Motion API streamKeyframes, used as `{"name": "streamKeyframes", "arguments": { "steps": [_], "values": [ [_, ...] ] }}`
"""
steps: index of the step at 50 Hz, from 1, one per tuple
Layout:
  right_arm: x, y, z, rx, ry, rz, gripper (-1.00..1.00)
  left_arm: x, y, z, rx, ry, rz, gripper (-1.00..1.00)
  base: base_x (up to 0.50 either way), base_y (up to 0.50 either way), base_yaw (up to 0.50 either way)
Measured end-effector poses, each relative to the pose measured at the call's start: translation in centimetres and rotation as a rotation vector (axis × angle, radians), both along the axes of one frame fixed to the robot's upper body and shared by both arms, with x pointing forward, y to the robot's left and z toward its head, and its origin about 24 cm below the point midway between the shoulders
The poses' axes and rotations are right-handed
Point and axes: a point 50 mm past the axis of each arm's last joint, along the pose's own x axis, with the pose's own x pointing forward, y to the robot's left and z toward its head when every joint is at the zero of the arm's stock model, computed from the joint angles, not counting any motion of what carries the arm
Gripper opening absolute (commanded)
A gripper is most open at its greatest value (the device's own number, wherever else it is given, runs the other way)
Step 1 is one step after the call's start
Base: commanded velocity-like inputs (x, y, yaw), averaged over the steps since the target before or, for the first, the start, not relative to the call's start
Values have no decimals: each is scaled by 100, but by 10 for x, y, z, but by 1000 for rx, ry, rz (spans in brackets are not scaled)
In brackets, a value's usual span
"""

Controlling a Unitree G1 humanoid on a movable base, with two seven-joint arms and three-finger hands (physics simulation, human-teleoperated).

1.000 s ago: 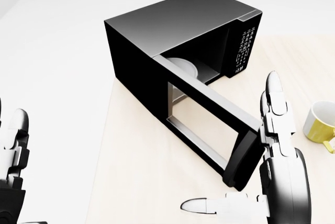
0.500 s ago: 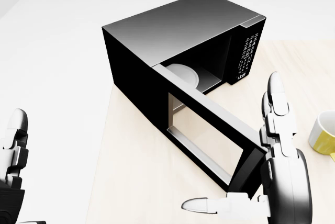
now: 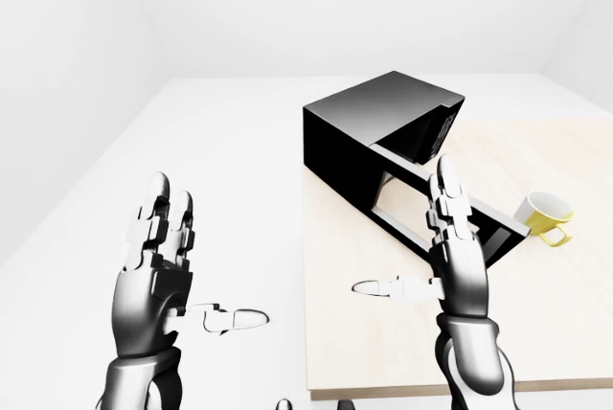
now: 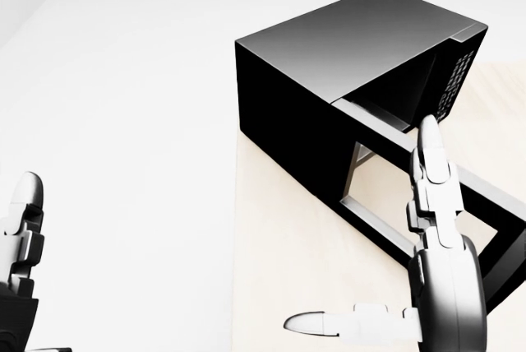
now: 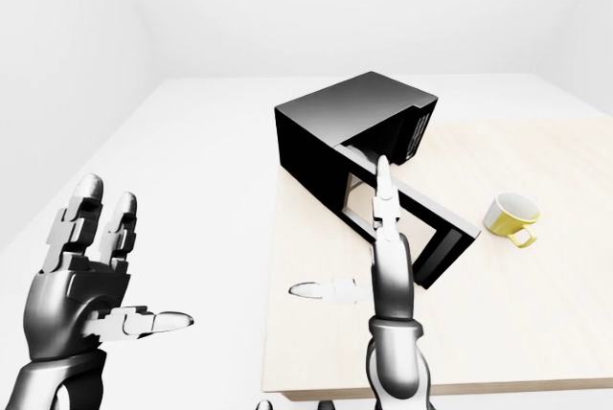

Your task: Close the microwave.

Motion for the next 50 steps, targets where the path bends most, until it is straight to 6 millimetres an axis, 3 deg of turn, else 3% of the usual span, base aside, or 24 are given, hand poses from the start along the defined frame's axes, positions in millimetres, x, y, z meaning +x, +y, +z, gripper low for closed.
{"name": "streamKeyframes", "arguments": {
  "steps": [25,50],
  "values": [
    [1,3,-5,34,36,75,100,3,0,-2,-14,4,5,100,0,0,0],
    [24,6,-43,28,167,80,100,2,0,-1,-14,1,7,100,0,0,0]
  ]
}}
